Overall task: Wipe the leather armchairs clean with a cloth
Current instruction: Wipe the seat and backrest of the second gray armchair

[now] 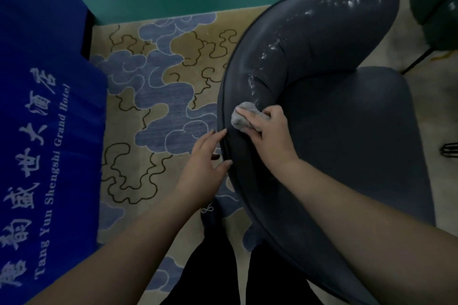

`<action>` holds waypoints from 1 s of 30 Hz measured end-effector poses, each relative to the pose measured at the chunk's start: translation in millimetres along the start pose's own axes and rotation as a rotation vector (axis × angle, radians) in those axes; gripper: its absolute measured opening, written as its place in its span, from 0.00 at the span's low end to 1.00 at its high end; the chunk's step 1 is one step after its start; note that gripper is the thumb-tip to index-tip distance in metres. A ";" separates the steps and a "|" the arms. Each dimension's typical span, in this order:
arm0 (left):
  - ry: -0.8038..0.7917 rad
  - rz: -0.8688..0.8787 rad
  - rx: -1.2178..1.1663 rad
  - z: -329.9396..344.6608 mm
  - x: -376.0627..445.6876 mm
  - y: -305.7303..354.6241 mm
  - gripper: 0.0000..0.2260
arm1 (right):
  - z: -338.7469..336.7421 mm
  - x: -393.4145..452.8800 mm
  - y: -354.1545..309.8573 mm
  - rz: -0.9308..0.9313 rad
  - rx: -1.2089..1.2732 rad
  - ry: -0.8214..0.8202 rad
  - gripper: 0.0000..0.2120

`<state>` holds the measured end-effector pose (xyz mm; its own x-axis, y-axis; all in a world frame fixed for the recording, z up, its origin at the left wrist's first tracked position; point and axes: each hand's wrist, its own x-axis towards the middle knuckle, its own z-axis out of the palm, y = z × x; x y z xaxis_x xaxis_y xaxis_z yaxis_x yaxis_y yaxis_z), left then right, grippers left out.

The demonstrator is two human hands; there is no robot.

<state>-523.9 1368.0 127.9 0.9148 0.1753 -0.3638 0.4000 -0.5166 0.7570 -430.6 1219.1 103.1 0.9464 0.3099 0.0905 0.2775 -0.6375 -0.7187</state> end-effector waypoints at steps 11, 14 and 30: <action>-0.133 0.096 -0.050 -23.7 67.9 2.7 0.37 | 3.2 -20.1 -11.7 0.164 0.058 0.104 0.24; -0.129 0.112 -0.015 -28.4 81.8 2.0 0.34 | 6.0 27.0 -6.3 0.204 0.099 0.133 0.21; -0.126 0.116 0.177 -41.2 120.4 30.7 0.38 | 2.0 56.0 4.4 0.163 0.154 0.082 0.20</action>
<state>-399.2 1407.7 129.7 0.9355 0.0060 -0.3533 0.2667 -0.6679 0.6948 -376.7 1235.0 103.6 0.9886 0.1497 0.0154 0.0972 -0.5571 -0.8247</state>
